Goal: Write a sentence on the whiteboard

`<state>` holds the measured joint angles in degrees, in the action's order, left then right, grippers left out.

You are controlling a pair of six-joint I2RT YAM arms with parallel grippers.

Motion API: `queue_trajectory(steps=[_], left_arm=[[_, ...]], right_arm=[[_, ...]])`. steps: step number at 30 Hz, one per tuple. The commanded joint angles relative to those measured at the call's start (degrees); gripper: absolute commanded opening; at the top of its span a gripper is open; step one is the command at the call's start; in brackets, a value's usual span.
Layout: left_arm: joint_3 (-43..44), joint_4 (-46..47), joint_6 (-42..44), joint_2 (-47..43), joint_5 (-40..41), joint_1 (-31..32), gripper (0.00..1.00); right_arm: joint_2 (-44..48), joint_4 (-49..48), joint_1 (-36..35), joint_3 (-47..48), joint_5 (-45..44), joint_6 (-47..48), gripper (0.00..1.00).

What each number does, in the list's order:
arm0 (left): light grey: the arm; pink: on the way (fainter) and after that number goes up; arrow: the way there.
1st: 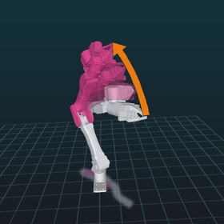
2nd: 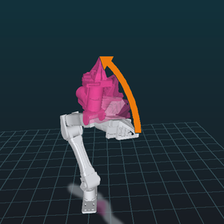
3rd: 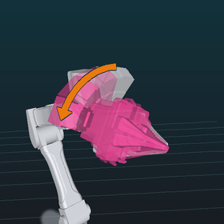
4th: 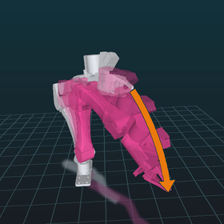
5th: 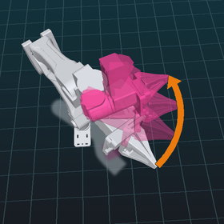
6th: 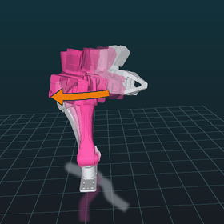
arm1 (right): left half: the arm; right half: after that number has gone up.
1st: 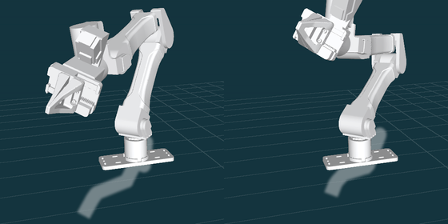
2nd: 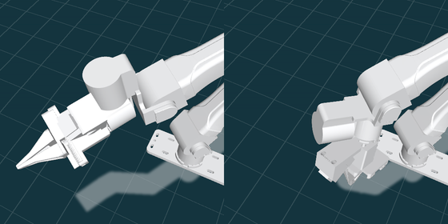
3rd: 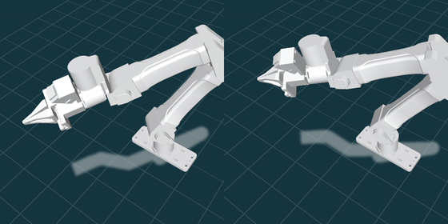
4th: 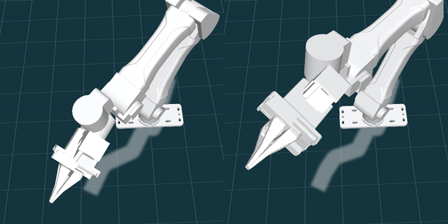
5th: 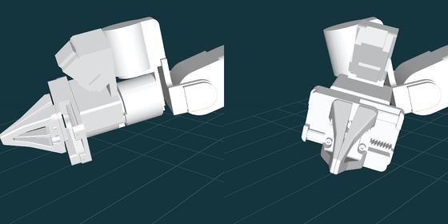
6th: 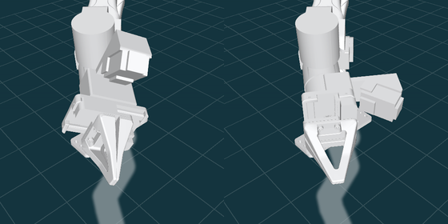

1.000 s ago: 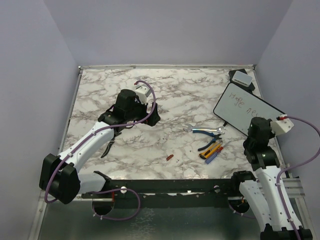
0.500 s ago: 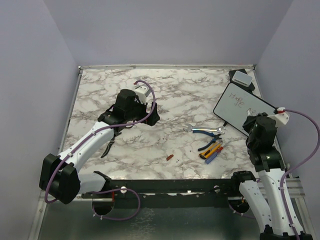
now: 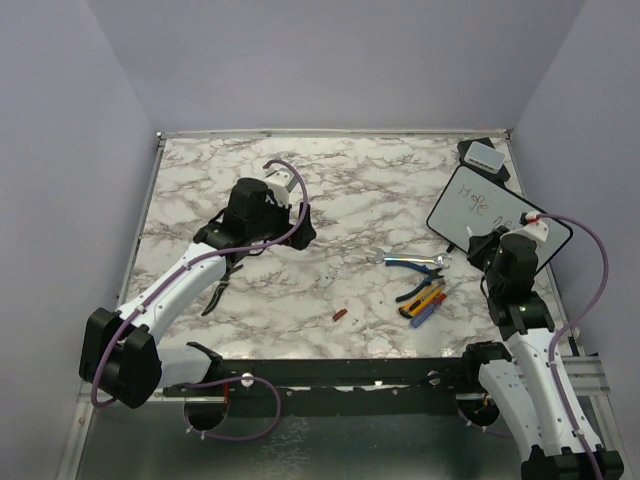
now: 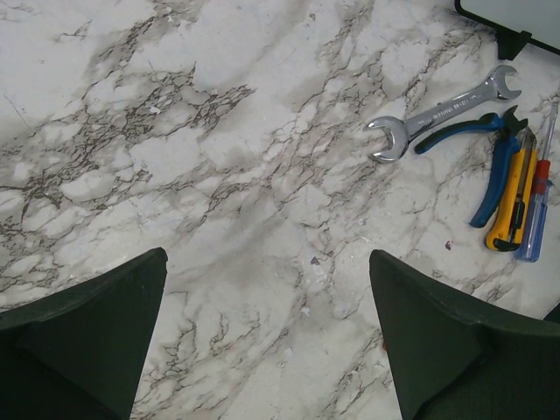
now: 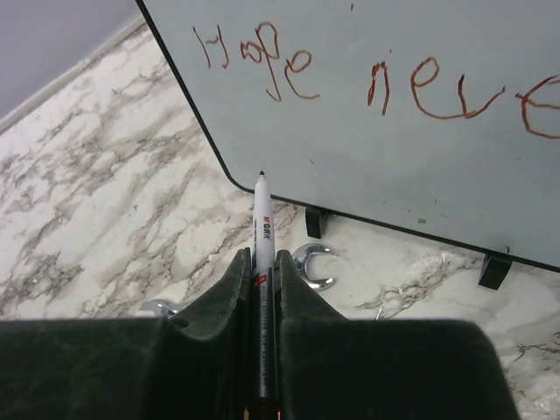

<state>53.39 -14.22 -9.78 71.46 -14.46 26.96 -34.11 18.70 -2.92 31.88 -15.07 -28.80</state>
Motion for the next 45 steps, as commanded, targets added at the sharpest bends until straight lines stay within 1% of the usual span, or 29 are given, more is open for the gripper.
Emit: queue_trajectory(steps=[1, 8, 12, 18, 24, 33, 45], left_arm=[[-1.0, 1.1, 0.5, 0.5, 1.7, -0.3, 0.99], [-1.0, 1.1, 0.7, 0.9, 2.2, -0.3, 0.99], [-1.0, 1.1, 0.9, 1.0, 2.2, -0.3, 0.99], [-1.0, 1.2, 0.9, 1.4, 2.1, -0.3, 0.99], [-1.0, 1.2, 1.1, 1.7, 2.2, -0.3, 0.99], [-1.0, 1.0, 1.1, 1.8, 2.0, -0.3, 0.99], [-0.9, 1.1, 1.2, 1.5, 1.9, -0.4, 0.99]], right_arm=[[1.8, -6.9, 0.2, -5.4, 2.8, 0.7, 0.01], [1.4, -9.4, 0.3, -8.4, -3.1, 0.1, 0.01], [0.1, -12.9, 0.3, -9.8, -2.0, 0.8, 0.01], [-2.0, -23.0, 0.2, -12.9, -0.2, 0.7, 0.01], [-5.1, -28.4, 0.3, -13.5, 0.0, 0.8, 0.00], [-8.4, -28.5, 0.2, -12.2, -4.4, 0.0, 0.00], [-12.5, -31.0, 0.3, -11.1, -6.1, 0.9, 0.01]])
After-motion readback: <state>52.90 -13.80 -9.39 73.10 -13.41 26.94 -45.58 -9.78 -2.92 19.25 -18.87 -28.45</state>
